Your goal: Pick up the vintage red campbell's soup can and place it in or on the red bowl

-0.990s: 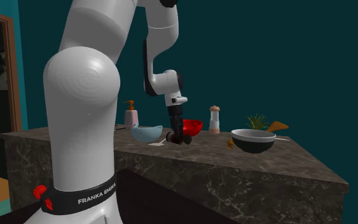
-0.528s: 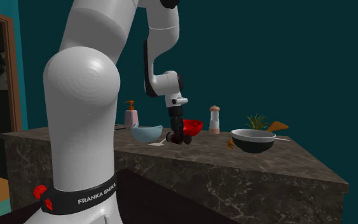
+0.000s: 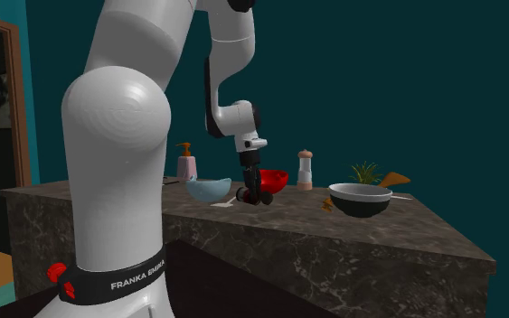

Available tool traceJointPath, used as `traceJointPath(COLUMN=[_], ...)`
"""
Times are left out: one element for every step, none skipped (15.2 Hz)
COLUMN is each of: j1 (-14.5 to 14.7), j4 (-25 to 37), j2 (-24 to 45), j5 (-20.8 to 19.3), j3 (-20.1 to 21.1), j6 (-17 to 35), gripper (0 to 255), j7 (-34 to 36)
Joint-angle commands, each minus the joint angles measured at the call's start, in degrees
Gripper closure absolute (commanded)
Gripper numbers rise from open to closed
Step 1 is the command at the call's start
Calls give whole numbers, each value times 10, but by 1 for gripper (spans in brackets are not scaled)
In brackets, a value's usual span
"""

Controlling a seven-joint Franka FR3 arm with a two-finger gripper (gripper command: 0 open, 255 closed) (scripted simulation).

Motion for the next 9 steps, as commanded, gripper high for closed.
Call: traceJointPath(j1=[0, 0, -2, -5, -7, -9, -11, -13, -15], j4=[0, 0, 0, 1, 2, 2, 3, 4, 5], j2=[0, 0, -6, -13, -19, -26, -32, -39, -45], j5=[0, 0, 7, 14, 20, 27, 34, 41, 47], j3=[0, 0, 3, 6, 10, 12, 15, 18, 20], j6=[0, 0, -4, -9, -14, -19, -24, -29, -34], gripper=[255, 255, 255, 255, 255, 255, 255, 255, 255], j7=[0, 0, -6, -11, -16, -22, -27, -33, -38])
